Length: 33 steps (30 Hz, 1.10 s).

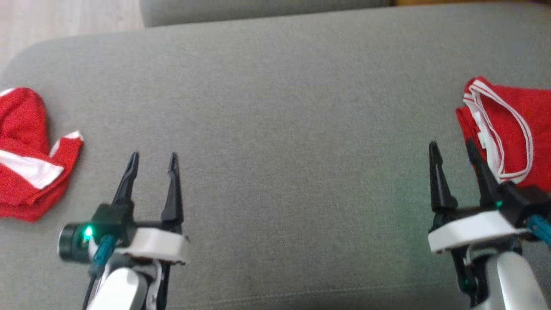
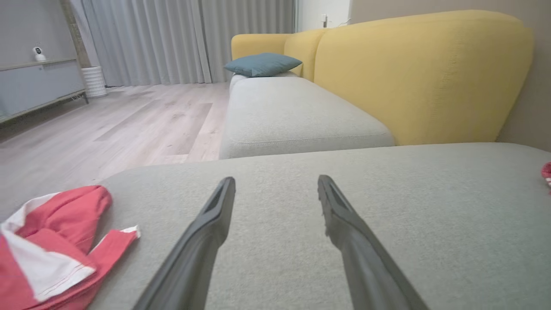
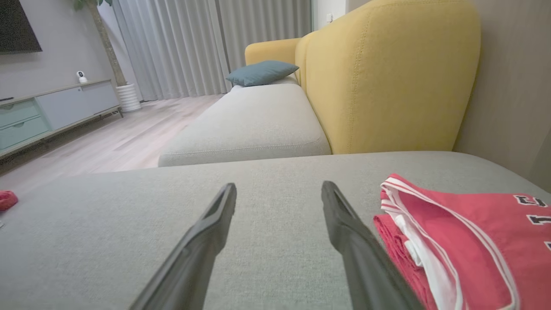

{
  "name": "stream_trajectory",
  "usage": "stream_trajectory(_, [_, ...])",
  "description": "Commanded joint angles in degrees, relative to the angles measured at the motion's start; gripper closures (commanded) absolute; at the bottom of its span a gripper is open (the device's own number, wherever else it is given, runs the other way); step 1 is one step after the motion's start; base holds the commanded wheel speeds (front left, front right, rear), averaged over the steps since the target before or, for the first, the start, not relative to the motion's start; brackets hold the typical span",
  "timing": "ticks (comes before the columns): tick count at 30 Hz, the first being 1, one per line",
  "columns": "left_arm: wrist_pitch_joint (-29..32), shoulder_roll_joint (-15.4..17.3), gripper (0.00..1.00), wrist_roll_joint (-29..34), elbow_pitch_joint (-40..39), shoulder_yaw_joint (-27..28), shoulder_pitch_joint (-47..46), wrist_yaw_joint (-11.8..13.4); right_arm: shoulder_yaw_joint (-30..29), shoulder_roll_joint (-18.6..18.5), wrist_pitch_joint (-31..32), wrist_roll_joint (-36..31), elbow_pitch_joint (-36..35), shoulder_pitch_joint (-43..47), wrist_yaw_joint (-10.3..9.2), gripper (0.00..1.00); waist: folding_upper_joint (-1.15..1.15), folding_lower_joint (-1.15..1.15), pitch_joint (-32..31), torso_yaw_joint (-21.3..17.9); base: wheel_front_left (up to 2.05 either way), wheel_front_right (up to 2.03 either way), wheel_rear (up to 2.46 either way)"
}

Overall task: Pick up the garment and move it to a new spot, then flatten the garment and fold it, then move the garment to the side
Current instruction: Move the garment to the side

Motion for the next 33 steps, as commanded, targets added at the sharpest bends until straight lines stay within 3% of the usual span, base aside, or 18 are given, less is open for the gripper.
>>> stream_trajectory(1, [-0.69,1.32,0.00,-0.23,-1.26,2.88,-0.61,0.53,1.34,-0.10,0.47,0.41,-2.76,0.15,0.21,0.00,0.00,0.00,-1.97,1.26,0.00,0.00,0.00])
stream_trajectory(14, [0.11,2.76,0.00,-2.37,-0.35,3.24,6.28,0.60,1.32,-0.05,5.26,1.98,-7.61,8.57,0.21,0.00,0.00,0.00,-8.17,1.33,0.00,0.00,0.00])
stream_trajectory(33, [1.12,3.73,0.00,-1.97,-1.22,2.26,7.35,1.49,1.40,-0.04,6.99,2.59,-10.00,11.11,0.21,0.00,0.00,0.00,-9.08,1.11,0.00,0.00,0.00])
